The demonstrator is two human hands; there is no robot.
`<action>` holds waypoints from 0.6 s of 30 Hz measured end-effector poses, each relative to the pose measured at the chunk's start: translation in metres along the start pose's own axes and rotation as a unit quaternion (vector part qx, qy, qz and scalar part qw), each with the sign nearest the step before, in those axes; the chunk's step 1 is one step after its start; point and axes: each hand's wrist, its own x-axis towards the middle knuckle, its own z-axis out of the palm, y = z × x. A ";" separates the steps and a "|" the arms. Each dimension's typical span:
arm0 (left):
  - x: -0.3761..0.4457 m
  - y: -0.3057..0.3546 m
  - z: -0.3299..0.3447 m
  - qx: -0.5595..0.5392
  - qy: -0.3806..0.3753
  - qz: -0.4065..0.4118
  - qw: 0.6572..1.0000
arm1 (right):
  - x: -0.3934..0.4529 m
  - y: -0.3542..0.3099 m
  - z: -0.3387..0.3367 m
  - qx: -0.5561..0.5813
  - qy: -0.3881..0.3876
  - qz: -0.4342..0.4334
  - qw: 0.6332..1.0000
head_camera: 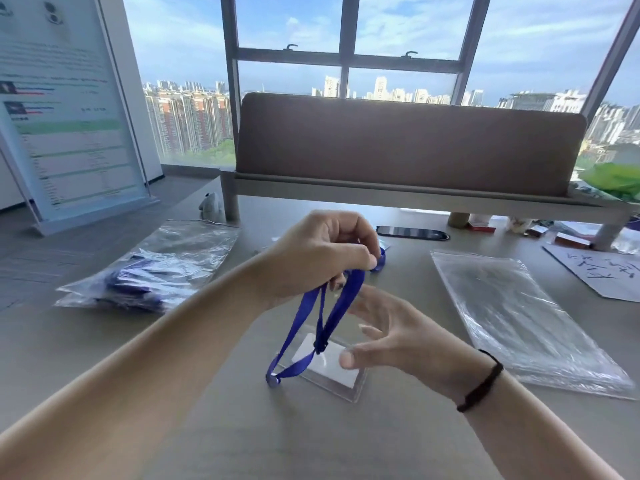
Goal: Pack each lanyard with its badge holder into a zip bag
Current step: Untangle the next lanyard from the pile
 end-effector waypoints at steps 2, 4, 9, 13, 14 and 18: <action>0.002 0.001 0.003 0.047 0.001 0.031 0.998 | 0.013 -0.004 0.017 0.075 -0.006 -0.025 0.997; 0.003 0.001 0.003 0.095 0.021 0.064 0.993 | 0.023 -0.005 0.031 0.114 0.026 -0.010 0.993; -0.010 -0.036 -0.024 0.154 0.103 0.054 0.981 | 0.042 0.005 0.027 0.324 0.166 0.025 0.931; -0.028 -0.083 -0.031 0.192 0.102 -0.026 0.976 | 0.057 0.013 0.027 0.442 0.248 0.044 0.861; -0.030 -0.089 -0.031 0.192 0.097 -0.029 0.976 | 0.061 0.013 0.030 0.461 0.249 0.051 0.851; -0.027 -0.095 -0.032 0.194 0.151 -0.031 0.969 | 0.077 0.003 0.048 0.556 0.243 0.050 0.794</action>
